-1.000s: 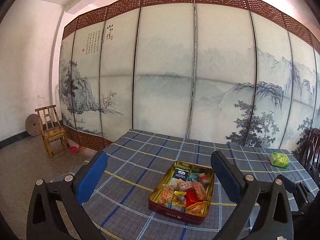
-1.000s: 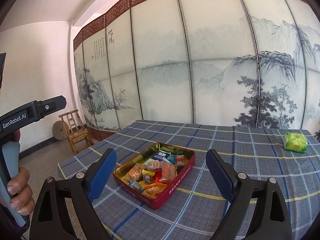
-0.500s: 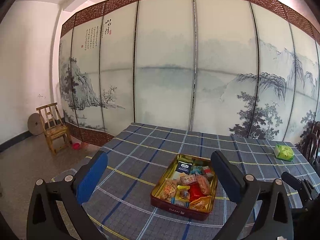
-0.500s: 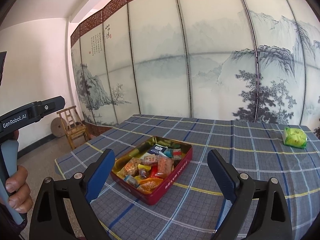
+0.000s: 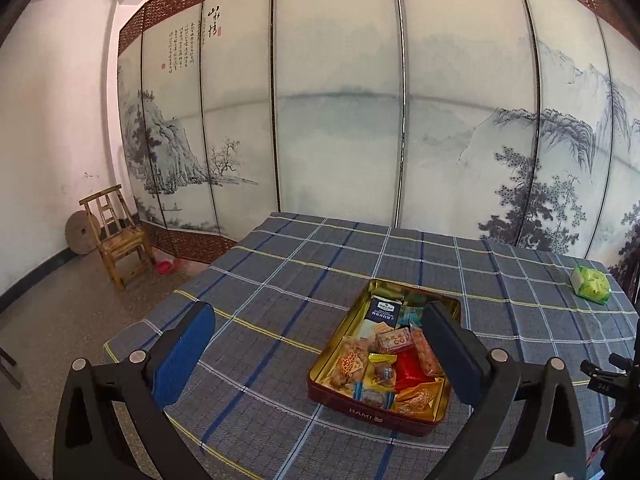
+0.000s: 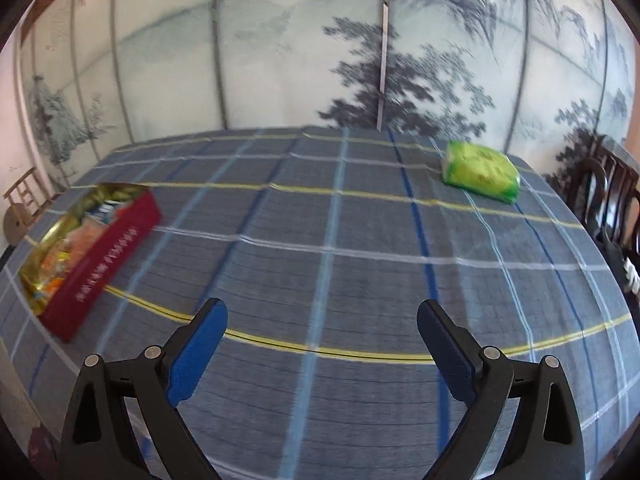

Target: Organize snacks

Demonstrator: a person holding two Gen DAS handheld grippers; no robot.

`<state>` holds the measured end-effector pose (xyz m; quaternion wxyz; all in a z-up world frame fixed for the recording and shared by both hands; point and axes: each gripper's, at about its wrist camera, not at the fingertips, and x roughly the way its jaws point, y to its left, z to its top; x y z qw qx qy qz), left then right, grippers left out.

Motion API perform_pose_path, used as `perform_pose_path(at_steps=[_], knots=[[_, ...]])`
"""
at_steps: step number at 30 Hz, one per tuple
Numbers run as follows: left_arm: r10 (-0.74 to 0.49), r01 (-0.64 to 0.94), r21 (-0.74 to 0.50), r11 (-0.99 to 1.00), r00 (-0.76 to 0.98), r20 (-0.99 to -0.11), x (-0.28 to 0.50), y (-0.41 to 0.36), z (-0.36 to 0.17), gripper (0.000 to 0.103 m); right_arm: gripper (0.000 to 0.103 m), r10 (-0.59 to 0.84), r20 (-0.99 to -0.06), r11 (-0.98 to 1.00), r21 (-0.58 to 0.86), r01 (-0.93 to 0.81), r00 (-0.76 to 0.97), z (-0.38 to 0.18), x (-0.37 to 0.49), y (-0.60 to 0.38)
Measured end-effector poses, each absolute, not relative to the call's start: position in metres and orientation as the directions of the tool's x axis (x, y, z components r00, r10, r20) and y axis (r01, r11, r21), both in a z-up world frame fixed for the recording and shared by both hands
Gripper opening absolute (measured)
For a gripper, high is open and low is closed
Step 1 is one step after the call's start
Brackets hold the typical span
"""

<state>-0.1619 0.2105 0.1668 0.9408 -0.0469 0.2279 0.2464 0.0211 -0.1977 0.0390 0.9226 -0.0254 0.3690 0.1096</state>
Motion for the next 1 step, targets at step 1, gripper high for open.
perform_pose_path(at_steps=[1], knots=[[0.44, -0.484, 0.031, 0.874, 0.766, -0.469, -0.1565, 0.2107, 0.1649, 0.102, 0.096, 0.146, -0.709, 0.983, 0.026, -0.182, 0.69, 0.0309, 0.0331, -0.2134]])
